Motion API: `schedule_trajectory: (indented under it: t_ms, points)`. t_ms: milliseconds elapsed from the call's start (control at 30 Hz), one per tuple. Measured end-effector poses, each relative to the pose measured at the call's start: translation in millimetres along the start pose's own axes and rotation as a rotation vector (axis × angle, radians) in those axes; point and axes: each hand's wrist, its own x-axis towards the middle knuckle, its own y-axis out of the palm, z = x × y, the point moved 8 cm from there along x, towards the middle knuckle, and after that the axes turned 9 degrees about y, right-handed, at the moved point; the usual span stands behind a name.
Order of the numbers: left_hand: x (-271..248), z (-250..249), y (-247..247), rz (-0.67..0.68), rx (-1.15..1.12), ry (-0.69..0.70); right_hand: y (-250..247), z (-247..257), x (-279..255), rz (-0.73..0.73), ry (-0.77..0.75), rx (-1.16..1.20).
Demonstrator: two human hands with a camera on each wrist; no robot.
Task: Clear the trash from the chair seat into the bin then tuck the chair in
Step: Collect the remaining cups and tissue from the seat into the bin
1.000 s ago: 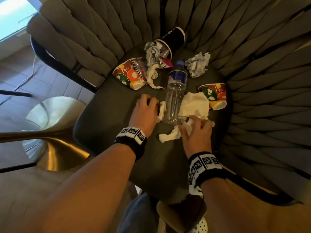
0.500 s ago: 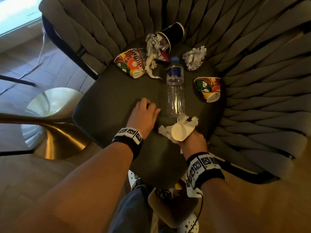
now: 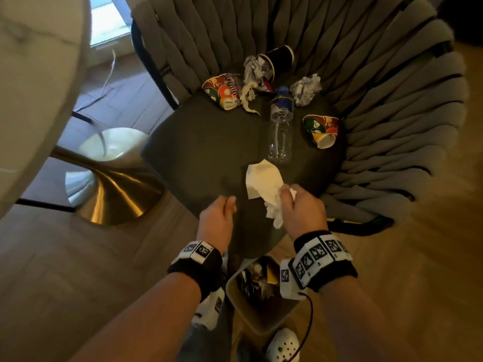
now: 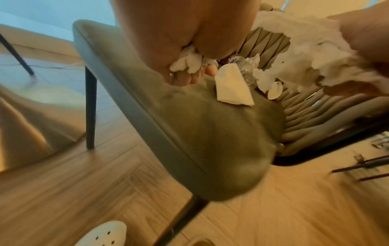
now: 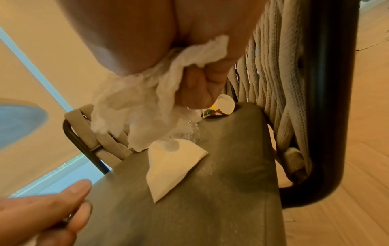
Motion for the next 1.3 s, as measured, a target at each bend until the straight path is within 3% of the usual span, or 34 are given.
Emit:
schedule_trajectory:
  t_ms: [100,233,333,433,567,700,800,967,1100,1300]
  points:
    - [-49.4,-4.7,20.2,0.082,-0.084,-0.071,-8.6,-8.3,-26.7,0.024,-0.004,0.089]
    - [-109.3,5.6,58.3,0.129,-0.134,-0.169,12.0,-60.1,-72.8,0.185,0.127,0.098]
    - [-144.1,37.6,92.7,0.126,-0.15,-0.314,58.5,-118.7,-103.0,0.341,0.254,-0.056]
    - [-168.2,86.8,137.3,0.237,-0.144,-0.484,123.5,-181.9,-111.1,0.431,0.35,-0.172]
    - [-191.1,155.7,183.7,0.338,-0.092,-0.659,195.7,-245.8,-101.5,0.427,0.392,-0.295]
    - [-193.1,199.6,226.0,0.36,-0.232,-0.716,250.0,-283.2,-87.7,0.425,0.423,-0.173]
    - [-193.2,210.3,240.0,0.355,-0.358,-0.779,263.6,-294.1,-82.0,0.43,0.421,-0.113]
    - [-189.0,190.9,211.5,0.313,-0.23,-0.647,234.2,-277.8,-90.1,0.333,0.334,-0.127]
    - [-170.1,121.6,152.1,0.23,-0.118,-0.424,172.9,-231.4,-89.3,0.234,0.309,0.011]
    - [-62.6,-14.2,49.0,-0.148,-0.029,0.064,70.4,-118.8,-42.0,0.028,0.202,0.269]
